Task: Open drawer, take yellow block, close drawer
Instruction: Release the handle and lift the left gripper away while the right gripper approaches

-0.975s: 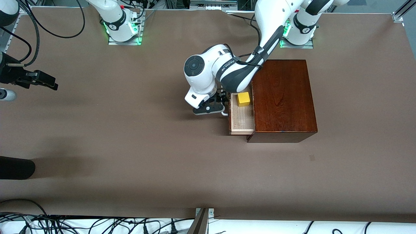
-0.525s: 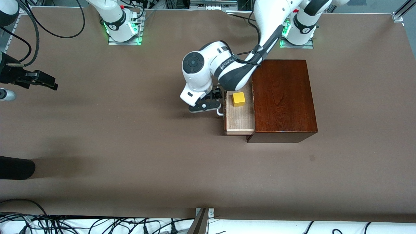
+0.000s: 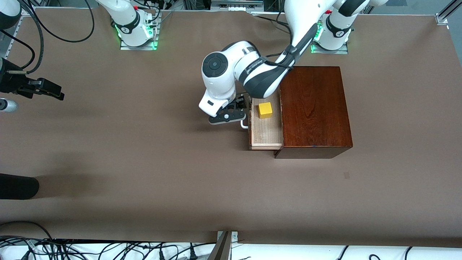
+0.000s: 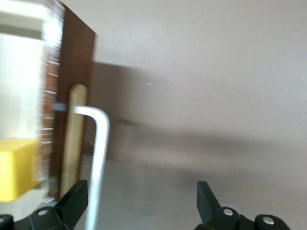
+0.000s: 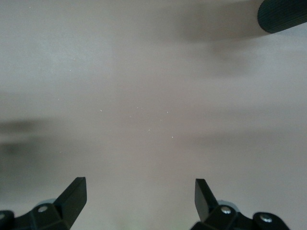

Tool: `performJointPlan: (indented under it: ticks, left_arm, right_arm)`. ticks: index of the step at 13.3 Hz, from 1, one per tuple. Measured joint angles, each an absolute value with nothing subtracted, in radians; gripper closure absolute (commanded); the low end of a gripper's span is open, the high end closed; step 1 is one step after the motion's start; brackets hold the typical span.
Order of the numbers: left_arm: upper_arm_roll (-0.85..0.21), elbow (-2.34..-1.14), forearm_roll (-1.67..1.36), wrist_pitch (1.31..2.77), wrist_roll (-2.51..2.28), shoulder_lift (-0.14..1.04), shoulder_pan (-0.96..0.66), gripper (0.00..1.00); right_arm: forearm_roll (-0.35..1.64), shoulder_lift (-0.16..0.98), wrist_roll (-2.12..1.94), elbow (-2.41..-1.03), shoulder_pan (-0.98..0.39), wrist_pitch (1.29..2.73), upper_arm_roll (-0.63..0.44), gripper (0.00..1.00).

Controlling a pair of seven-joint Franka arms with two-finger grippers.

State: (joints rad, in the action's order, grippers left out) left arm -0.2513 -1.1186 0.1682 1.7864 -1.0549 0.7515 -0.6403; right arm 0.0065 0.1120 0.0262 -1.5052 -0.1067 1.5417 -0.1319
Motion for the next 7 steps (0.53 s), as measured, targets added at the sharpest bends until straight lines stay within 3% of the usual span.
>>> performJointPlan:
  ticks: [7]
  left_arm:
    - [-0.248, -1.123, 0.060, 1.633, -0.943, 0.536, -0.434, 0.00]
  right_arm:
    - [0.007, 0.112, 0.025, -1.505, -0.107, 1.541, -0.127, 0.00]
